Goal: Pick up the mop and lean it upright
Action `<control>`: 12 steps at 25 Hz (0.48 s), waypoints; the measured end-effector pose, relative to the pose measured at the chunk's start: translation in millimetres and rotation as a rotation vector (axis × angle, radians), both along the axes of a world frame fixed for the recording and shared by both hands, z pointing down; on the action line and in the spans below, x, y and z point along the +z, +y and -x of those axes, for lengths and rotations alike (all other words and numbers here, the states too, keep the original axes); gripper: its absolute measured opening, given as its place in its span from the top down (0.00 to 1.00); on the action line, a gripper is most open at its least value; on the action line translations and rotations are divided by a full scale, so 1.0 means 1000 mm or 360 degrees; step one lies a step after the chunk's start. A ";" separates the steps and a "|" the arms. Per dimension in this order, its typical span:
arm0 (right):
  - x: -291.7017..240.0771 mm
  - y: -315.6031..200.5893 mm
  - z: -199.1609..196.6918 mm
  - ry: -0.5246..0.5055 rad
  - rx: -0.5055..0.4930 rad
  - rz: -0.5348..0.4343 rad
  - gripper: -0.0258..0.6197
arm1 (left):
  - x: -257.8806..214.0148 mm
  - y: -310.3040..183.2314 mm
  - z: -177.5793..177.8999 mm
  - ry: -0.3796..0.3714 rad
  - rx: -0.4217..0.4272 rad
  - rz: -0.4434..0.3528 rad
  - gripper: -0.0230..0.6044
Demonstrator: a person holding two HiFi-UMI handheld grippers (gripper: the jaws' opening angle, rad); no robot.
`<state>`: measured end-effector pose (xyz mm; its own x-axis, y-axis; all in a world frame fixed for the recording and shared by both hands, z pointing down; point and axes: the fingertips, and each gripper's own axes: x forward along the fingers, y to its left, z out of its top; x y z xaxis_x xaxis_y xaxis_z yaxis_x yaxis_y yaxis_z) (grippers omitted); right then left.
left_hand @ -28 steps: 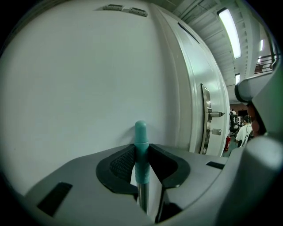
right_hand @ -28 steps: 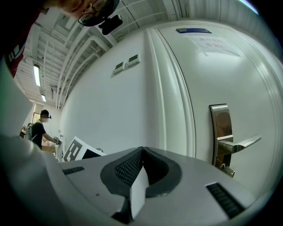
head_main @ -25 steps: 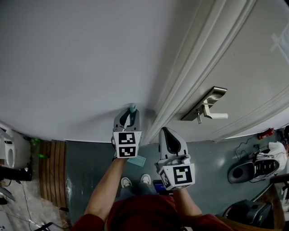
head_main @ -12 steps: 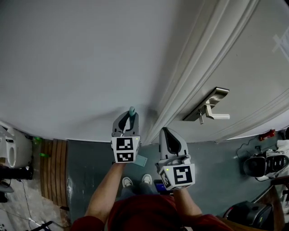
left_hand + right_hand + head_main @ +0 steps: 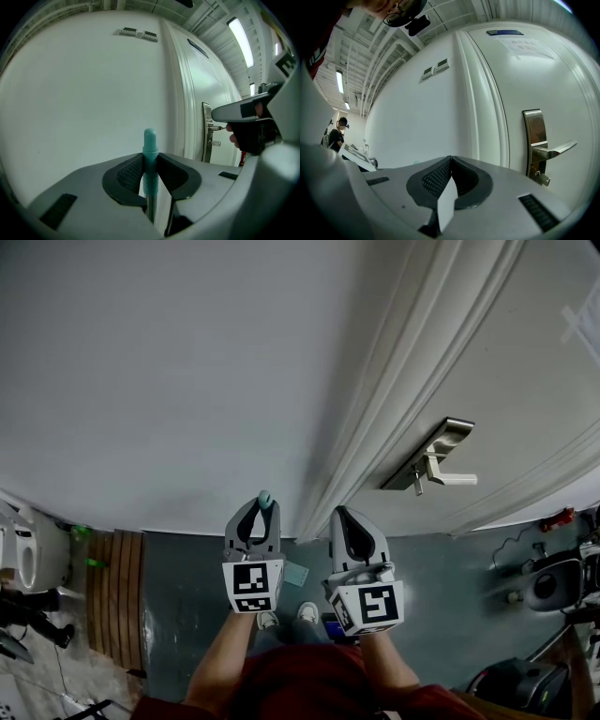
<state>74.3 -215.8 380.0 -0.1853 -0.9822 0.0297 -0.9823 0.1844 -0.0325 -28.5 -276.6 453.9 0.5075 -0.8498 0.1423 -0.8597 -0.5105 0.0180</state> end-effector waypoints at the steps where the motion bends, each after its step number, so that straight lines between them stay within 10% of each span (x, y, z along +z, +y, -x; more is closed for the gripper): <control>1: 0.000 0.001 0.001 -0.0001 -0.0002 0.0000 0.93 | 0.000 0.005 0.002 0.0005 -0.0003 -0.0008 0.80; 12: -0.001 0.005 0.005 0.0000 -0.0020 -0.0012 0.93 | -0.001 0.022 0.023 0.0023 -0.0068 -0.0007 0.80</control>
<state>69.2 -210.8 378.6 -0.1978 -0.9800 0.0226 -0.9799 0.1971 -0.0311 -51.2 -254.6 452.4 0.4729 -0.8713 0.1315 -0.8803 -0.4735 0.0283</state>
